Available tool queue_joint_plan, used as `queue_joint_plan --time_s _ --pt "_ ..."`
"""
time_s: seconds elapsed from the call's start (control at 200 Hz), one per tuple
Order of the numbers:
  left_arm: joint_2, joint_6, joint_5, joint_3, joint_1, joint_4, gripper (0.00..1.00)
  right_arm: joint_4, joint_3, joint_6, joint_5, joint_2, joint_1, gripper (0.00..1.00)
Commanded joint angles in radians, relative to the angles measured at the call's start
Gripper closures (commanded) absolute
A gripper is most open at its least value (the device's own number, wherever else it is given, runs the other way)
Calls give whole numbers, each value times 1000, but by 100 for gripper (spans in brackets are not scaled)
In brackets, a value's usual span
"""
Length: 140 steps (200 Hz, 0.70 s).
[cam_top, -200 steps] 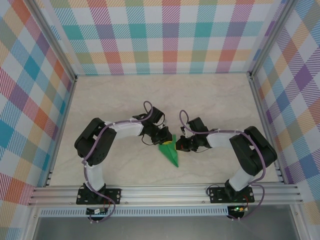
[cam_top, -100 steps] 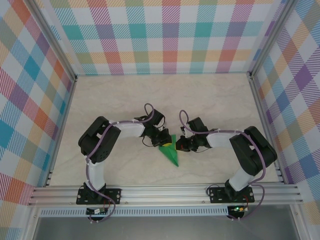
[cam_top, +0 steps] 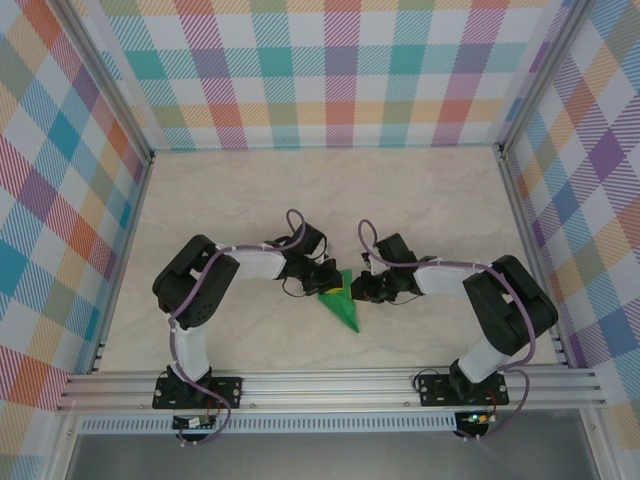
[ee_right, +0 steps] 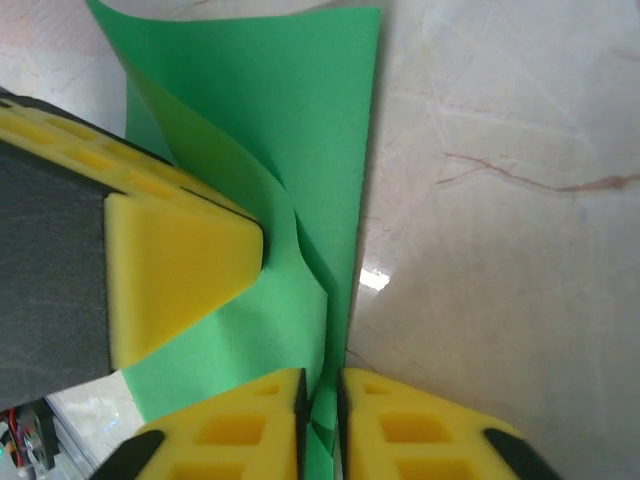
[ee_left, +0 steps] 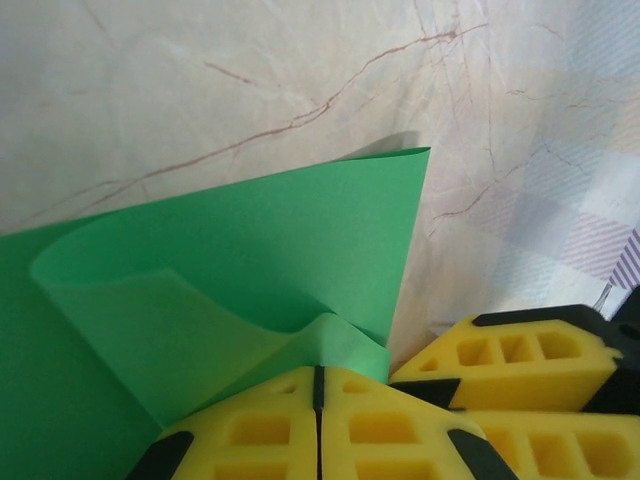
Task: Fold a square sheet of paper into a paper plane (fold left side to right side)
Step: Fourth fold the wing at the center of the table.
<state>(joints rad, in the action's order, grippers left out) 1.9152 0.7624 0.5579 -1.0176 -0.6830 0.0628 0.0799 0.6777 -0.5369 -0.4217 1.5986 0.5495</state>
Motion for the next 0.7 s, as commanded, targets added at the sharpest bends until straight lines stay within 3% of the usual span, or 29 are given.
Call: queue_joint_plan --time_s 0.0,0.08,0.19,0.335,0.445,0.695 --pt "21 -2 -57 59 -7 113 95 79 52 17 17 -65 0 76" --pt "19 -4 -59 59 -7 117 95 117 63 25 35 -108 0 66" --pt "21 -4 -58 56 -7 117 95 161 59 35 33 -174 1 65" --pt "15 -5 -59 54 -7 118 96 180 26 21 -82 -241 11 74" --pt "10 -6 -60 53 -7 118 96 153 -25 -26 -178 -266 39 75" --pt "11 -6 -59 47 -7 120 96 38 -101 -88 -220 -235 61 76"
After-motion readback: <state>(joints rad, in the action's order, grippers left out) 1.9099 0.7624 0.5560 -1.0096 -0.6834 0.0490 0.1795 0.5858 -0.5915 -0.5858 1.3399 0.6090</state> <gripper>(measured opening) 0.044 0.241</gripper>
